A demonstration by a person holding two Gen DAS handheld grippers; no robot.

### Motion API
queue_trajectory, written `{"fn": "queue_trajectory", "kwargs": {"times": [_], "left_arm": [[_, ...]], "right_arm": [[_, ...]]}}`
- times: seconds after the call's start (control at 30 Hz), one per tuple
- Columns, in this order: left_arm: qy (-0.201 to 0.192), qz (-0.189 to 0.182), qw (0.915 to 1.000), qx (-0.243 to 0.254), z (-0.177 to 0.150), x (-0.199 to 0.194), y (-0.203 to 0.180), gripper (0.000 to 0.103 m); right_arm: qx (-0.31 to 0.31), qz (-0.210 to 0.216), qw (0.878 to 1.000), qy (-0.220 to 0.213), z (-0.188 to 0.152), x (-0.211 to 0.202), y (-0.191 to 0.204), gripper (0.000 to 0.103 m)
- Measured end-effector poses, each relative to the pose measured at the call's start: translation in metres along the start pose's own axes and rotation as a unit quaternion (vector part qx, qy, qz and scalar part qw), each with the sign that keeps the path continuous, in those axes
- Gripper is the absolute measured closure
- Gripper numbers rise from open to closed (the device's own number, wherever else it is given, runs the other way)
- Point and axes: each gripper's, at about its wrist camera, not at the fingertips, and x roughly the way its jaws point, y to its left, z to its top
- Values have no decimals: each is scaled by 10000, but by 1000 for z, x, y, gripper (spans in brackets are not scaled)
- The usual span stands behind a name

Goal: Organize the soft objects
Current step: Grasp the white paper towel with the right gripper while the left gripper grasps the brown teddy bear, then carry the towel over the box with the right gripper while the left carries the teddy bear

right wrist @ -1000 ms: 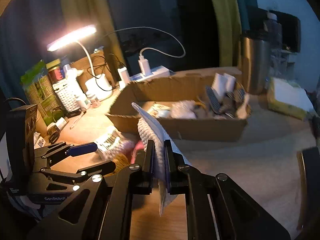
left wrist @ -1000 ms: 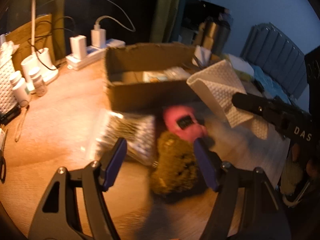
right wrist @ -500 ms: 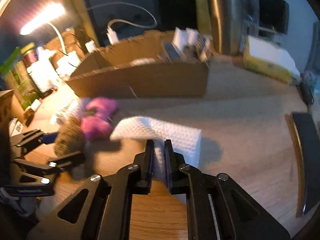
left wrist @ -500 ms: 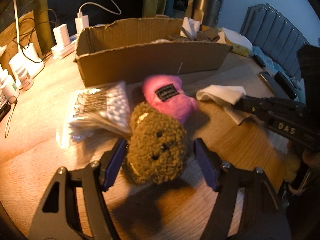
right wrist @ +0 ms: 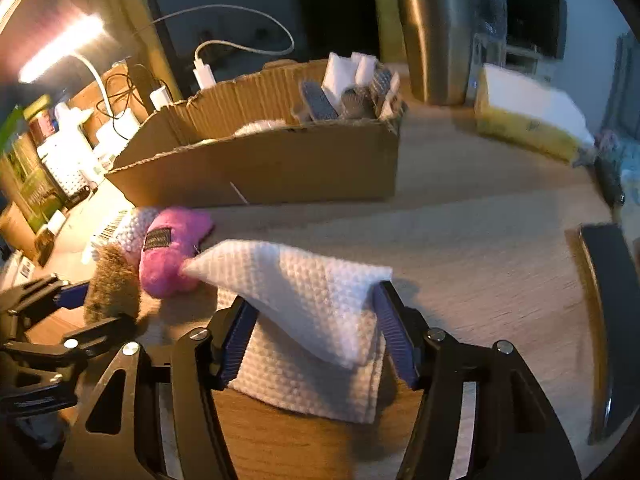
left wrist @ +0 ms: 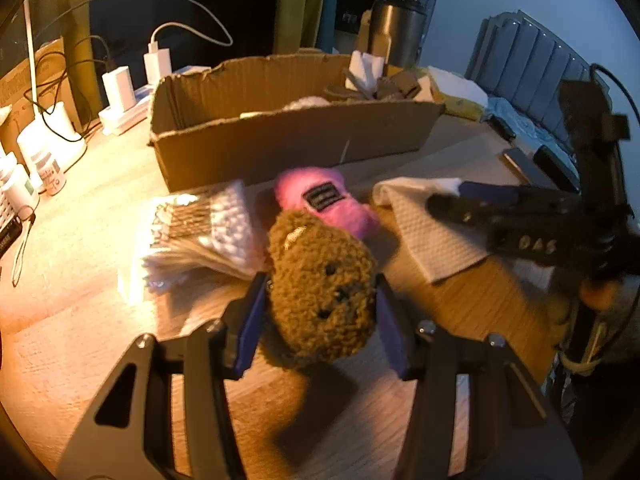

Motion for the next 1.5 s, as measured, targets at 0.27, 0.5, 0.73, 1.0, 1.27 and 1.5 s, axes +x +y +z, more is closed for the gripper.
{"fn": "queue_trajectory", "kwargs": {"times": [0.27,0.5,0.73,1.0,1.27,1.5], "left_arm": [[-218,-21,9997,-51,5,-17,2,52],[-396,-20,9992,-92,16,-30,5,52],[-638,28,9978,-164,34,-39,12,52],[-910,62,9957,-131,62,-44,13,52],[-1021,74,9947,-132,84,-42,8,52],[-1025,63,9946,-132,98,-34,6,52]], "right_arm": [[-665,-545,9963,48,-4,9,28,50],[-429,-252,9988,-35,-3,3,23,90],[-272,29,9988,-406,13,-24,15,91],[-170,88,9964,-820,40,-45,3,90],[-139,83,9951,-980,54,-52,-11,90],[-136,61,9931,-1165,72,-54,-20,90]]}}
